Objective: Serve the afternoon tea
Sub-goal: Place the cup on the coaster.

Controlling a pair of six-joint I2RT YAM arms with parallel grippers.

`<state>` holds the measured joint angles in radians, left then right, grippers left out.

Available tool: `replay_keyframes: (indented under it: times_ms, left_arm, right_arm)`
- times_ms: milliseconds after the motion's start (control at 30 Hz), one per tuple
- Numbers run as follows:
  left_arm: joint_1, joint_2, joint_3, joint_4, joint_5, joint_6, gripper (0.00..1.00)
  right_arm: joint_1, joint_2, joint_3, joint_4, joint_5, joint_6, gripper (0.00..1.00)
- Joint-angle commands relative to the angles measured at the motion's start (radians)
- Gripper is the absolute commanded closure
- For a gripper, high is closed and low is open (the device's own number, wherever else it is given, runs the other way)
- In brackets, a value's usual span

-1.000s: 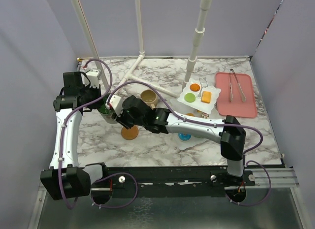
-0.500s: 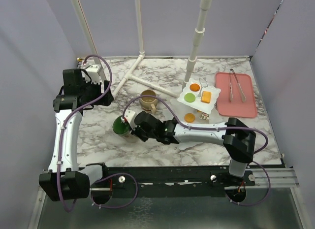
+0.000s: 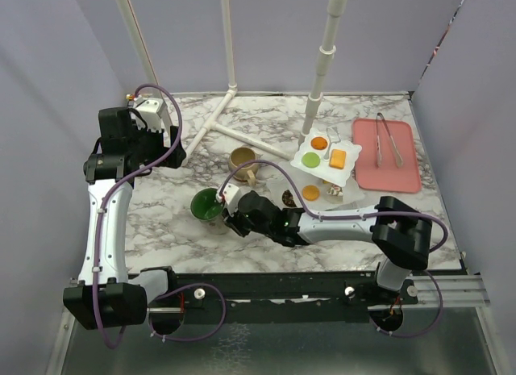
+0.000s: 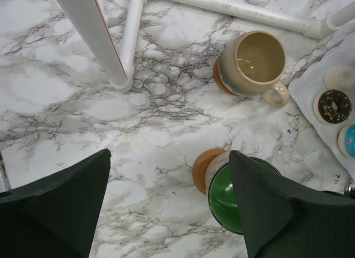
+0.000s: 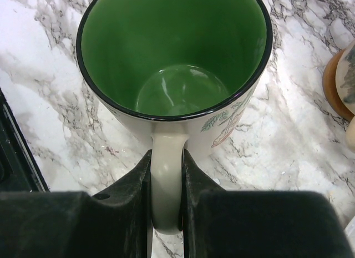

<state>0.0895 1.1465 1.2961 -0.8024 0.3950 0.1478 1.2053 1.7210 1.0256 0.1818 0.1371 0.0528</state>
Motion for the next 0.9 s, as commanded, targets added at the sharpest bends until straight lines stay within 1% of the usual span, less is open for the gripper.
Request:
replay_keyframes:
  times_ms: [0,233,333,500,867]
  left_arm:
    - [-0.003,-0.011,0.007,0.020,-0.004,0.016,0.12]
    - [-0.003,-0.010,0.006,0.024,-0.012,0.023,0.12]
    - [-0.003,-0.007,0.007,0.026,-0.016,0.025,0.12]
    - [-0.003,-0.006,0.012,0.028,-0.025,0.036,0.12]
    - [-0.003,0.001,0.015,0.037,-0.030,0.035,0.12]
  right_arm:
    - [0.007,-0.025,0.007,0.309,0.031,0.026,1.00]
    - [0.006,0.013,-0.039,0.460,0.047,0.046,1.00]
    - [0.006,0.040,-0.026,0.454,0.040,0.042,1.00]
    - [0.007,0.037,-0.075,0.470,0.057,0.042,0.99]
    - [0.007,0.068,-0.113,0.499,0.060,0.036,1.00]
